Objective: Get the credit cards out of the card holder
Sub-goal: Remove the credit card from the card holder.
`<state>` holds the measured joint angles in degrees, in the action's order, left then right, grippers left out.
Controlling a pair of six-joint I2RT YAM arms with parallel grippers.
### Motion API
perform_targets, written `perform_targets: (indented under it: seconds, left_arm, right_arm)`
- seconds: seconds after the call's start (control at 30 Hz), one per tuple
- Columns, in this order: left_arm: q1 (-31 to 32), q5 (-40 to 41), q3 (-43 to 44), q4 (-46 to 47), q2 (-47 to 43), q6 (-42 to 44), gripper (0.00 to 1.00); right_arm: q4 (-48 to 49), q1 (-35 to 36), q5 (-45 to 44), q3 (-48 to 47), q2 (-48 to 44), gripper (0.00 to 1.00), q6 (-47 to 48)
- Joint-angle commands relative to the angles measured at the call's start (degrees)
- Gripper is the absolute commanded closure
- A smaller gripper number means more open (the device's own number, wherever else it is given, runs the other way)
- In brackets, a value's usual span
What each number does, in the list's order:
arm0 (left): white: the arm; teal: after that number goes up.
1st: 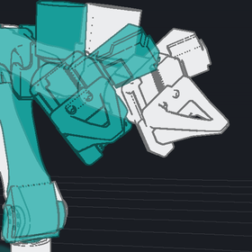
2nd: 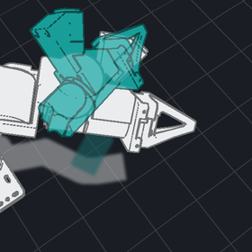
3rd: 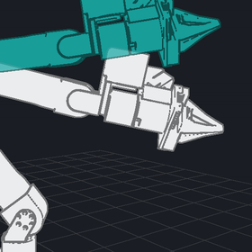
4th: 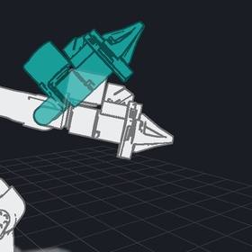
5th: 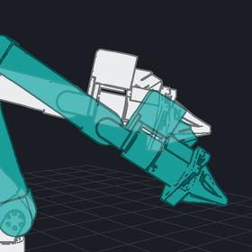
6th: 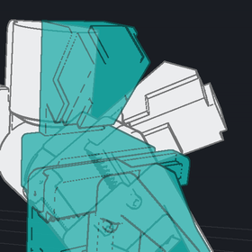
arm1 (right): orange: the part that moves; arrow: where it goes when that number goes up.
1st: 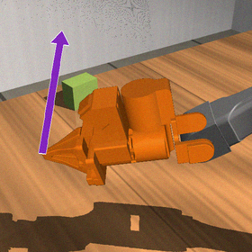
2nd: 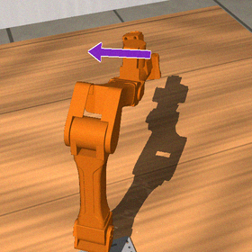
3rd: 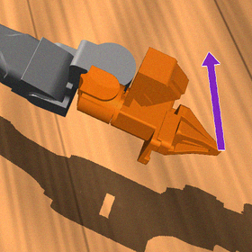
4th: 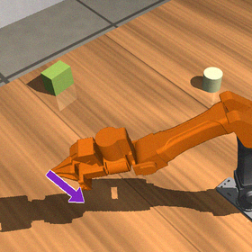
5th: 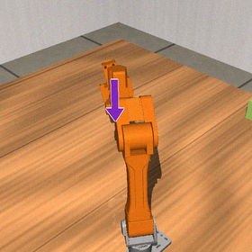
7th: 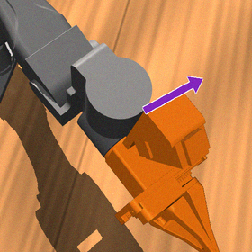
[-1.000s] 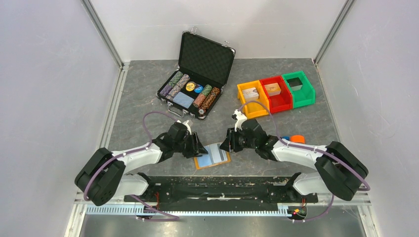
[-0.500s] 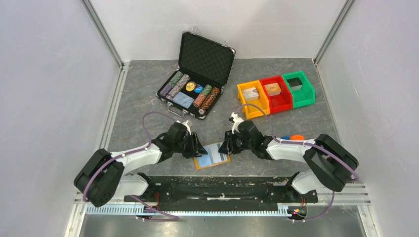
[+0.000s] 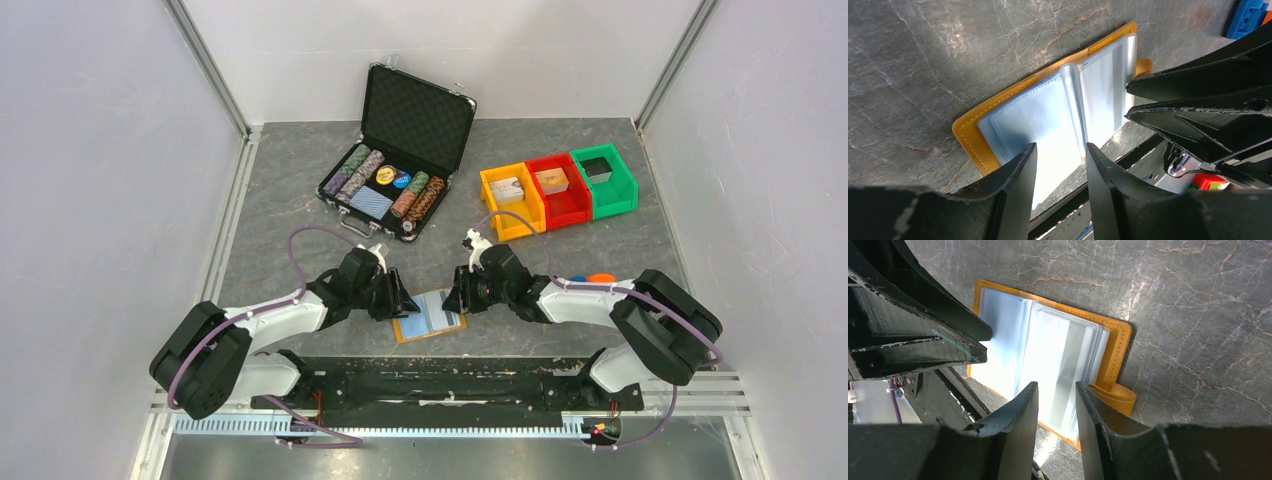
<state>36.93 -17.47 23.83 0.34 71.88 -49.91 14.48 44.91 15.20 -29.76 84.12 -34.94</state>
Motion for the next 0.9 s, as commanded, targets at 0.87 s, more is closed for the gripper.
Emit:
perform_targets:
  seconds: [0.87]
  left_arm:
    - [-0.1, 0.4, -0.7, -0.5, 0.0, -0.4, 0.51]
  right_arm:
    - [-0.9, 0.5, -0.2, -1.9, -1.0, 0.65, 0.7]
